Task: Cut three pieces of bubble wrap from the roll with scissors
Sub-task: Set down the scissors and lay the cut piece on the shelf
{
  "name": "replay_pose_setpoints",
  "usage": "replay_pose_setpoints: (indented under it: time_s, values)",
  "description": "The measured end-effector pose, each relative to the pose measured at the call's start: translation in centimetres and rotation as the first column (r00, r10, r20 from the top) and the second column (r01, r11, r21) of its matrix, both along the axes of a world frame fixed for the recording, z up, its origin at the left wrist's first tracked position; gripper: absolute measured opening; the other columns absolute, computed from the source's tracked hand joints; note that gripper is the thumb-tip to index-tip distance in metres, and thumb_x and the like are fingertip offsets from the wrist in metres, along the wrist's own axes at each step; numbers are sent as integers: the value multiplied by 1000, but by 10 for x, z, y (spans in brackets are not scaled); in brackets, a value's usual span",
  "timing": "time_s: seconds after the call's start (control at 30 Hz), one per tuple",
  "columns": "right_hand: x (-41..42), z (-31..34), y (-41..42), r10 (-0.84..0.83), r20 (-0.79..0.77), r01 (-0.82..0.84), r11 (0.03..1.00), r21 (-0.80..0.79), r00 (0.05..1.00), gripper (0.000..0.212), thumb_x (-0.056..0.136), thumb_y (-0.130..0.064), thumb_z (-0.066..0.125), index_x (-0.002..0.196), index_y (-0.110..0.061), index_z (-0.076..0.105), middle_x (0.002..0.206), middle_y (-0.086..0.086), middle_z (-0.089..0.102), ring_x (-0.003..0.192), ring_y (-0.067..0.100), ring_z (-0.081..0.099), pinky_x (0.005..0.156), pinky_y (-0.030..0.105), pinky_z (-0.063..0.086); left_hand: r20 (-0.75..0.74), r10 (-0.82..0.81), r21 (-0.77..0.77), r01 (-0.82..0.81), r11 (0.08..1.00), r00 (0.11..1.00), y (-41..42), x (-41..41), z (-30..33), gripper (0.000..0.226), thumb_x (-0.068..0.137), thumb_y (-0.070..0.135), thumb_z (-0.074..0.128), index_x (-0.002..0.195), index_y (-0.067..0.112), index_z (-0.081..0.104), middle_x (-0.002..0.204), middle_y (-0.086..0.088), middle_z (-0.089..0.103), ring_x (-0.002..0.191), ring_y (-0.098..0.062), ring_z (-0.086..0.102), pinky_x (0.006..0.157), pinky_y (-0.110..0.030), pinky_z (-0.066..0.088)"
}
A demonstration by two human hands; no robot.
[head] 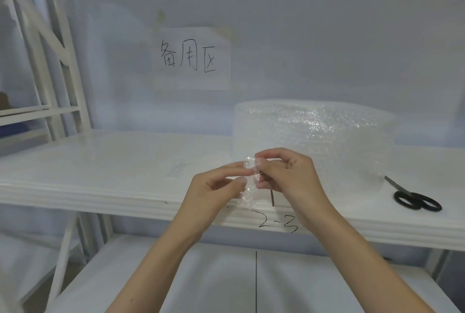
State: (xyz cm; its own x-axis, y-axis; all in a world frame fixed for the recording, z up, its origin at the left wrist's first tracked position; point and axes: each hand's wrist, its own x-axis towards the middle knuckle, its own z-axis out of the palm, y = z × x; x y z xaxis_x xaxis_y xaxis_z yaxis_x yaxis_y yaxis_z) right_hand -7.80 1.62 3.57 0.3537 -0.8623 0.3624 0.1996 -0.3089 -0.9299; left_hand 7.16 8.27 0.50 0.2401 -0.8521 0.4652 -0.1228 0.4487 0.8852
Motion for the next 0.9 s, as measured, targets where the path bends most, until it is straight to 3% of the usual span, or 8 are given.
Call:
replay_pose_setpoints:
  time_s: [0.17,0.37,0.47,0.57,0.7,0.9]
  values:
    - [13,-4,-4,3,-1,-3,1000,-3,1000,7,85,-1,67,88,-5,71,67,11,70,55,15,65,61,26,60,-42,6,11,-6,1000,999,2,5,-4,30,89,-4,63,87,20,80,87,6,79,73,-6,68,72,-18,53]
    - [23,-10,-9,7,7,-7,1000,-11,1000,7,85,0,67,91,-2,71,66,10,71,58,15,66,62,25,60,-116,-31,42,36,998,993,-1,18,-11,39,95,-2,45,88,12,81,96,-9,77,86,-17,70,79,-25,56]
    - [28,-11,-11,12,-5,-12,1000,-23,1000,7,86,0,67,90,-3,71,65,8,71,58,13,67,61,23,58,-113,4,57,2,998,994,-2,19,-12,25,95,6,56,87,11,80,94,-6,77,83,-17,70,82,-30,58]
    - [35,-12,-14,28,-14,-28,999,-24,1000,8,87,1,64,92,-3,70,68,8,71,59,13,67,63,24,59,-62,91,61,-87,994,994,-4,22,-11,22,88,0,65,83,17,79,81,1,77,75,-14,69,78,-26,58]
    - [47,-7,-16,109,-19,-108,994,32,994,14,90,-6,59,97,-1,70,78,11,70,64,17,67,71,31,61,-34,155,69,-152,986,987,-3,36,-10,17,85,-1,67,86,12,77,79,3,75,72,-11,69,75,-26,57]
    - [81,-4,-28,68,-222,-92,991,-100,973,12,81,-13,74,91,-8,72,72,6,70,60,16,65,72,31,60,2,192,107,-191,976,981,1,59,-7,7,84,0,69,85,6,65,80,-1,74,71,-14,69,69,-26,55]
